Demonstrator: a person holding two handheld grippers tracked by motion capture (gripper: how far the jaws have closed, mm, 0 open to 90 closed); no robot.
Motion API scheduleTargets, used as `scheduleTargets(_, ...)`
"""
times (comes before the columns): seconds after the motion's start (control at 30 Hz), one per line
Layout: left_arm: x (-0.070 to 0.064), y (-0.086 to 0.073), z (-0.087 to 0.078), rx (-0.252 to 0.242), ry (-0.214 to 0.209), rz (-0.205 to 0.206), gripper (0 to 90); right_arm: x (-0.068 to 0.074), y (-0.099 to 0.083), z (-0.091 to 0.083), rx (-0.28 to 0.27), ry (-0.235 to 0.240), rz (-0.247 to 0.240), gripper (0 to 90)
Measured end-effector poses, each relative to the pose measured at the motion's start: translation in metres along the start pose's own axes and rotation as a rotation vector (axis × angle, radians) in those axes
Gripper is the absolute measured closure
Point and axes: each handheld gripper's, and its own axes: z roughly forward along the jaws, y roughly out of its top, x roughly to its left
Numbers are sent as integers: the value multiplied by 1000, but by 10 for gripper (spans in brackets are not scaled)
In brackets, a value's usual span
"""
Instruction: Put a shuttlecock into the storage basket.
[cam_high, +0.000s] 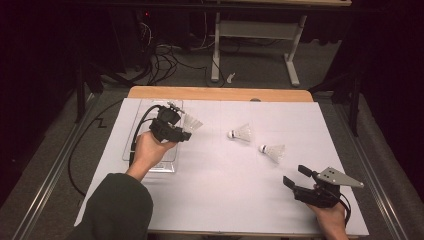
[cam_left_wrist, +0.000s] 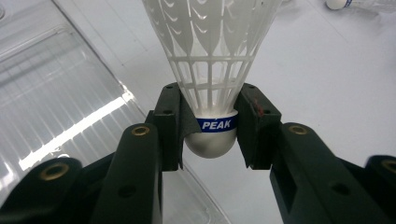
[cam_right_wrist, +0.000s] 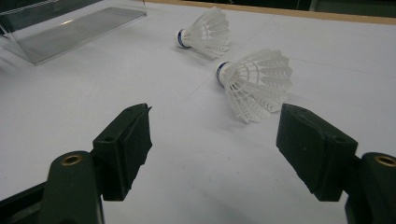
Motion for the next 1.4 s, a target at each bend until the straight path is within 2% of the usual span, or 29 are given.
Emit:
scheduleTargets(0.43,15,-5,-7,-11,26,-43,649,0,0,0,0,1,0,269)
scheduleTargets(1.17,37,-8,-6,-7,75,-123,649,0,0,0,2,1,3,268)
scheduleTargets(1.4,44,-8,-2,-5,98,-159,649,0,0,0,2,1,2,268)
